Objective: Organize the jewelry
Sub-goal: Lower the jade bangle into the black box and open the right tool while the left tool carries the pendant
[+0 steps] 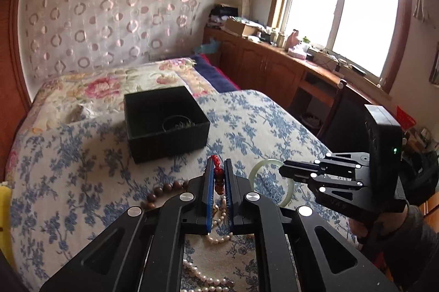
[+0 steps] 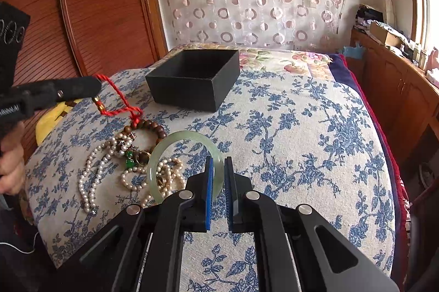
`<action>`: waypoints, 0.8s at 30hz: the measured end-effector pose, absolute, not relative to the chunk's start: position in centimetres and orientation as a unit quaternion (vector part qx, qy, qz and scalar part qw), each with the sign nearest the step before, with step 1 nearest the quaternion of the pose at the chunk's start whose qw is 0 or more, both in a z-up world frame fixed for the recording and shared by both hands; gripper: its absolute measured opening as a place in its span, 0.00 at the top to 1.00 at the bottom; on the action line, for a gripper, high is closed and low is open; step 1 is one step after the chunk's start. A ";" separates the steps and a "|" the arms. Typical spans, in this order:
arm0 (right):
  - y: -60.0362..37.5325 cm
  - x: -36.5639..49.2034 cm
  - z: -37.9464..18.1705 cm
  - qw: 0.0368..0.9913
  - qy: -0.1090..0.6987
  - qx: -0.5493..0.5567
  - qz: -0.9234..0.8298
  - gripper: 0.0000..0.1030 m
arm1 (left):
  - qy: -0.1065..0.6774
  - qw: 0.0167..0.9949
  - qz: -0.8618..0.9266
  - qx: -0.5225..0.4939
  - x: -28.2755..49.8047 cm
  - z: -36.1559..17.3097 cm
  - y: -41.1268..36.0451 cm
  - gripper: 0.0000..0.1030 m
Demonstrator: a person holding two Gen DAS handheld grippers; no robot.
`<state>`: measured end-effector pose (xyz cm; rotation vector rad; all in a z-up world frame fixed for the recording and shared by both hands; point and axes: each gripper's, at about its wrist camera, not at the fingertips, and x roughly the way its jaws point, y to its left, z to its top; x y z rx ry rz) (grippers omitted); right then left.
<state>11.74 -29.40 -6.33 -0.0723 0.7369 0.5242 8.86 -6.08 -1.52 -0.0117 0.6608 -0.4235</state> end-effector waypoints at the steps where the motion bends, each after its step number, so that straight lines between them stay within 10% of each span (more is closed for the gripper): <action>1: -29.3 11.8 -6.2 0.899 0.355 -0.035 0.253 0.91 | 0.319 0.926 -0.203 -0.005 8.8 -1.3 -5.9 0.94; 24: -23.9 20.3 -2.1 0.910 0.329 -0.038 0.247 0.91 | 0.310 0.940 -0.142 -0.006 11.4 -0.6 -1.1 0.94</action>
